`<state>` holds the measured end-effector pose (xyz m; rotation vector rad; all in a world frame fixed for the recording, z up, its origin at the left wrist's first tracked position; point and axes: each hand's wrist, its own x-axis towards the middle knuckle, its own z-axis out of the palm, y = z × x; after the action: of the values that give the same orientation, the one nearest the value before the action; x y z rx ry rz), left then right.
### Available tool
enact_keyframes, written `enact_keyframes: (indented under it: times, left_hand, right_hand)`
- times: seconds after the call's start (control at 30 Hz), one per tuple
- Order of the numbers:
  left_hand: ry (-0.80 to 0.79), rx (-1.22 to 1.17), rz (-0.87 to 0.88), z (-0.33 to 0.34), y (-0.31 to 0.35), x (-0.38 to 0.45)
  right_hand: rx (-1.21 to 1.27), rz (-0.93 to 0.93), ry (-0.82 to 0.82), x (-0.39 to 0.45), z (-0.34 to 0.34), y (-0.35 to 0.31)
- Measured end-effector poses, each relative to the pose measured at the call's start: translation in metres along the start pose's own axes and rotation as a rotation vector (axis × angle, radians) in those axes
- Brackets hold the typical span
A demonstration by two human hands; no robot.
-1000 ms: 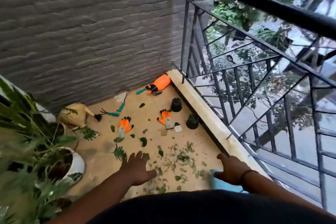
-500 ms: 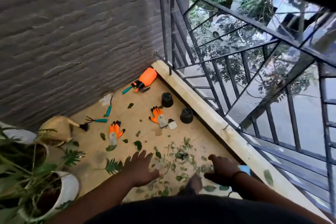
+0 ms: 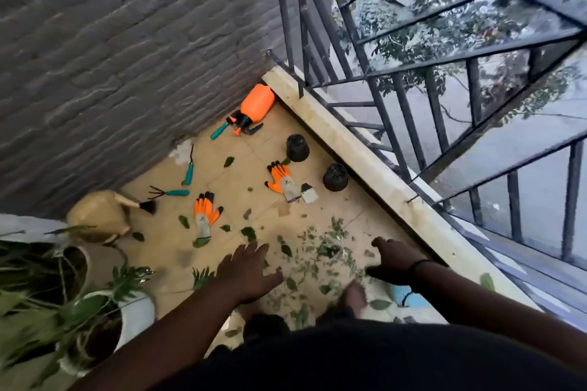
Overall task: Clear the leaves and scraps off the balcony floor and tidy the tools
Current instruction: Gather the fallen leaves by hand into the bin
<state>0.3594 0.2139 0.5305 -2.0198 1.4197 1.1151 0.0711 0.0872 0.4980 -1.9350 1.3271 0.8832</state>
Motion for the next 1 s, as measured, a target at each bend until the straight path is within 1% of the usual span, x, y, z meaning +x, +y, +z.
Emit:
enact_keyframes:
  times: [0.13, 0.2, 0.33, 0.47, 0.57, 0.63, 0.7, 0.77, 0.9, 1.0]
  left_hand:
    - [-0.036, 0.086, 0.065, 0.001, -0.01, 0.037]
    - [-0.062, 0.115, 0.093, 0.002, -0.018, 0.059]
    - [-0.132, 0.203, 0.124, 0.014, -0.035, 0.113]
    - [-0.178, 0.294, 0.124, 0.045, -0.039, 0.181]
    - [-0.234, 0.328, 0.131, 0.075, -0.036, 0.236]
    - [-0.257, 0.36, 0.151, 0.099, -0.03, 0.274]
    - [-0.262, 0.382, 0.178, 0.12, -0.025, 0.307]
    - [-0.282, 0.367, 0.199, 0.145, -0.02, 0.339]
    - [-0.311, 0.329, 0.205, 0.189, -0.015, 0.392]
    - [-0.321, 0.293, 0.221, 0.209, -0.012, 0.422]
  right_hand:
    - [0.092, 0.09, 0.032, 0.013, 0.005, -0.008]
    - [0.197, 0.152, 0.038, 0.021, 0.016, -0.011]
    - [0.384, 0.256, -0.036, 0.05, 0.062, -0.023]
    - [0.397, 0.324, -0.172, 0.107, 0.12, -0.027]
    - [0.435, 0.338, -0.23, 0.164, 0.156, -0.026]
    - [0.403, 0.322, -0.252, 0.207, 0.179, -0.021]
    - [0.374, 0.304, -0.261, 0.243, 0.197, -0.016]
    - [0.36, 0.325, -0.264, 0.279, 0.219, -0.009]
    - [0.348, 0.369, -0.228, 0.336, 0.251, 0.0]
    - [0.362, 0.389, -0.207, 0.373, 0.27, 0.006]
